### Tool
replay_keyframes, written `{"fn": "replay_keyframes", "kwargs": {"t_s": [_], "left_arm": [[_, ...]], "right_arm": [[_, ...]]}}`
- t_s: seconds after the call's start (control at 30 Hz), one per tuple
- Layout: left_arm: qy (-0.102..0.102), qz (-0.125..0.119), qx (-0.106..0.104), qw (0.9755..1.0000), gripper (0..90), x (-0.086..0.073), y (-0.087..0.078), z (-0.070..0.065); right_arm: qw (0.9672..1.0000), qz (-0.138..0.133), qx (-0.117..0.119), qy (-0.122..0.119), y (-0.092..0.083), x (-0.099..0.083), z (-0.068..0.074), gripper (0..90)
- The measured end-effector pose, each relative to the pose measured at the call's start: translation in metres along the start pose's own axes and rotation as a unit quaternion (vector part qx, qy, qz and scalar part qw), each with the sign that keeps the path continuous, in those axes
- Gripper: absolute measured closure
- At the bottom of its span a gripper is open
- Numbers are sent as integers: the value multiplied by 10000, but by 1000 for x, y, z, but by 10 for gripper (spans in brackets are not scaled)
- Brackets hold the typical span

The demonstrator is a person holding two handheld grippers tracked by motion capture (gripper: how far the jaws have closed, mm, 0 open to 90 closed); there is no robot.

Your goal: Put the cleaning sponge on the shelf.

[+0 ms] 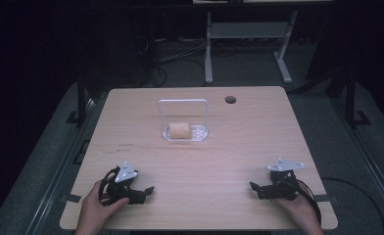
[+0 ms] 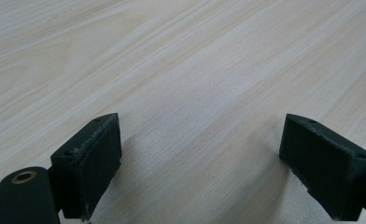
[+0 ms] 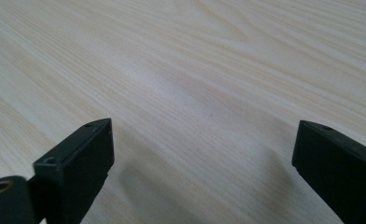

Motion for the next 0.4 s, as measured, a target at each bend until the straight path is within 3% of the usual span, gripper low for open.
{"fn": "replay_keyframes", "kwargs": {"t_s": [0.4], "left_arm": [[-5, -9, 2, 10000, 122, 0, 0, 0]], "right_arm": [[10000, 21, -22, -39, 4, -6, 2, 21]]}}
Point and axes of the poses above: each handheld gripper's, and its own axes: y roughly forward along the jaws, x roughly out of its top, z roughly to its left, the point moved 5 cm from there along y, roughly forward along the jaws, and after that the axes turned 4 degrees about -y, right-handed, at the moved point
